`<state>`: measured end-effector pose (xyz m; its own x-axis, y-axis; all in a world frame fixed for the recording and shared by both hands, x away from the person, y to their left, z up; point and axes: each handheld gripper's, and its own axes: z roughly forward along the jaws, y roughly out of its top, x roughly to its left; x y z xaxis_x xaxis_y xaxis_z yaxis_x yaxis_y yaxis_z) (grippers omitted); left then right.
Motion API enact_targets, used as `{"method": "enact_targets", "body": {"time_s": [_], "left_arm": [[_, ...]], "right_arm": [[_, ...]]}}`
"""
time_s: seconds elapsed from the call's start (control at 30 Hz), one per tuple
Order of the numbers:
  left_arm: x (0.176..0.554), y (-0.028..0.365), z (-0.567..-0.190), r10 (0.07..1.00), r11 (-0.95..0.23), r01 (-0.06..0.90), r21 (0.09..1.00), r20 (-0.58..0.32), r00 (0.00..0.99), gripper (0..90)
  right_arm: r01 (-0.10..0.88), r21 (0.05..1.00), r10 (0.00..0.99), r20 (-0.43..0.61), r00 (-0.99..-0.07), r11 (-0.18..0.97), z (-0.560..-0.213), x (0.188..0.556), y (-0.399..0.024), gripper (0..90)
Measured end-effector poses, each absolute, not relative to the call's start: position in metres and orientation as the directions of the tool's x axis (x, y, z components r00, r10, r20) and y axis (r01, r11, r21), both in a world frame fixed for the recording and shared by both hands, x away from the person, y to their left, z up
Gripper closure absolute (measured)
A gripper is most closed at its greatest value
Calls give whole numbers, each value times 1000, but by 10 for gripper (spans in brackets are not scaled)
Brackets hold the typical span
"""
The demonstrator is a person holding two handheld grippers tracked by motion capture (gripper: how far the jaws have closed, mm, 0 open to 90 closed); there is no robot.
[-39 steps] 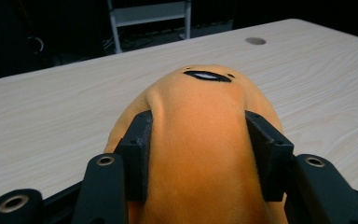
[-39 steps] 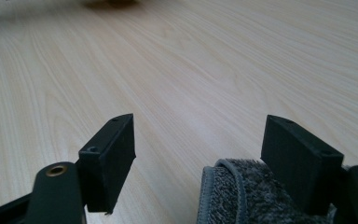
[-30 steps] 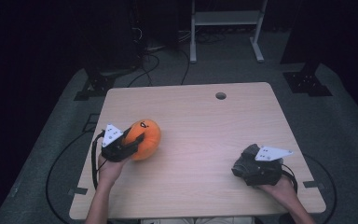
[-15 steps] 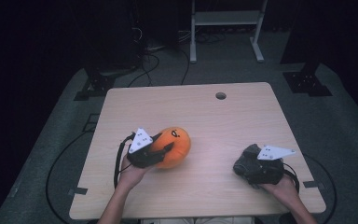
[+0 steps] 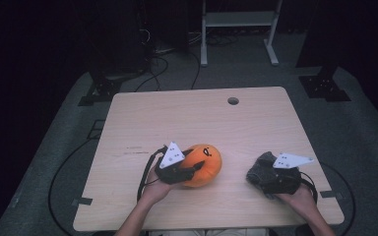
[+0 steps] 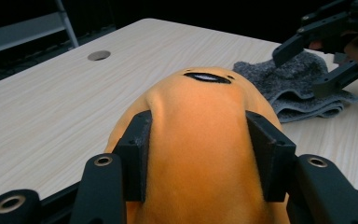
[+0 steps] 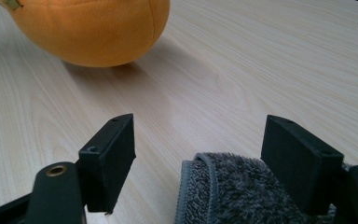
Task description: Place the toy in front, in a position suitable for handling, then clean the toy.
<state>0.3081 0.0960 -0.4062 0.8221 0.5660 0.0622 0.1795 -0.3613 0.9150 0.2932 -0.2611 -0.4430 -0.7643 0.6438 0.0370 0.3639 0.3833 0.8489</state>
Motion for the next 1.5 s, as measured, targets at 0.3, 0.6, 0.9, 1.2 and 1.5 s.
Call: {"method": "enact_targets", "body": {"time_s": [0.3, 0.6, 0.9, 1.2, 1.5], "left_arm": [[303, 79, -414, 501, -399, 171, 901, 59, 863, 464], [305, 74, -426, 471, -423, 185, 887, 41, 881, 442], [303, 76, -420, 454, -431, 177, 885, 43, 890, 173], [305, 89, -410, 470, -389, 167, 906, 39, 882, 120], [303, 88, -411, 461, -413, 158, 897, 56, 886, 121]], "right_arm": [[360, 845, 644, 24, -764, 396, -444, 293, -261, 248], [362, 846, 651, 23, -759, 392, -443, 294, -262, 248], [322, 889, 700, 4, -714, 324, -434, 293, -269, 274], [340, 892, 750, 2, -662, 298, -432, 306, -282, 272], [423, 831, 770, -11, -638, 362, -442, 321, -284, 306]]}}
